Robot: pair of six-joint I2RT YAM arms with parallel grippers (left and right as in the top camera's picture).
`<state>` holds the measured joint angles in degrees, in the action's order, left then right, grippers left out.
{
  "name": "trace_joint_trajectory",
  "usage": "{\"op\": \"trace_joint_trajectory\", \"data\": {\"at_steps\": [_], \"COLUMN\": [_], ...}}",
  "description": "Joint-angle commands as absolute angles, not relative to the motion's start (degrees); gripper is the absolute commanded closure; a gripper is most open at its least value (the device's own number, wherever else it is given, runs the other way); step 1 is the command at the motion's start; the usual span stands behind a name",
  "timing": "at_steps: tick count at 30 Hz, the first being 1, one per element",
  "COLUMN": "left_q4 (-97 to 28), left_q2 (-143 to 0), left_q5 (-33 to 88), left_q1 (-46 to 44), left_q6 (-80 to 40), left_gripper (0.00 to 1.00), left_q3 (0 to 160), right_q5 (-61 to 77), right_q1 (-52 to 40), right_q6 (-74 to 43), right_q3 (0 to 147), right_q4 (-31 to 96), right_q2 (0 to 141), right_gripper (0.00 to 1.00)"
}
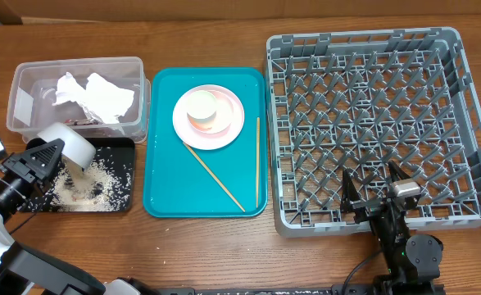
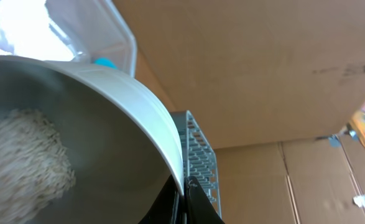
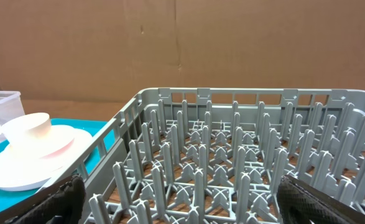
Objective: Sort waste into correct bins and load items into the dishwasher
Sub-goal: 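Tip the bowl over the black tray to dump the rice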
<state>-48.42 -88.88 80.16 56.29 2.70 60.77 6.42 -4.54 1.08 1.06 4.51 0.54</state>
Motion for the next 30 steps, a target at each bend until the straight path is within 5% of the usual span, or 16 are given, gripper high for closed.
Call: {"op": "trace_joint_trajectory", "data": {"at_steps": [1,30], "left_q4": [-49.7,-55.0], "left_q2": [-87.6,-87.7], "left_q5": [87.0,90.6], "left_q1": [56.6,56.3], "left_q6": [9.9,18.6], "left_gripper": [0.96,0.96], "left_q3": [60.5,60.5], "right_q5": [6.1,6.1], "right_q1": [-4.4,-4.4], "right_q6": [1.1,1.1], "right_q3": [0.4,0.4], "right_q4": [4.3,4.3], "right_q2": [0.2,0.2], "right_gripper": [0.00,0.00]}}
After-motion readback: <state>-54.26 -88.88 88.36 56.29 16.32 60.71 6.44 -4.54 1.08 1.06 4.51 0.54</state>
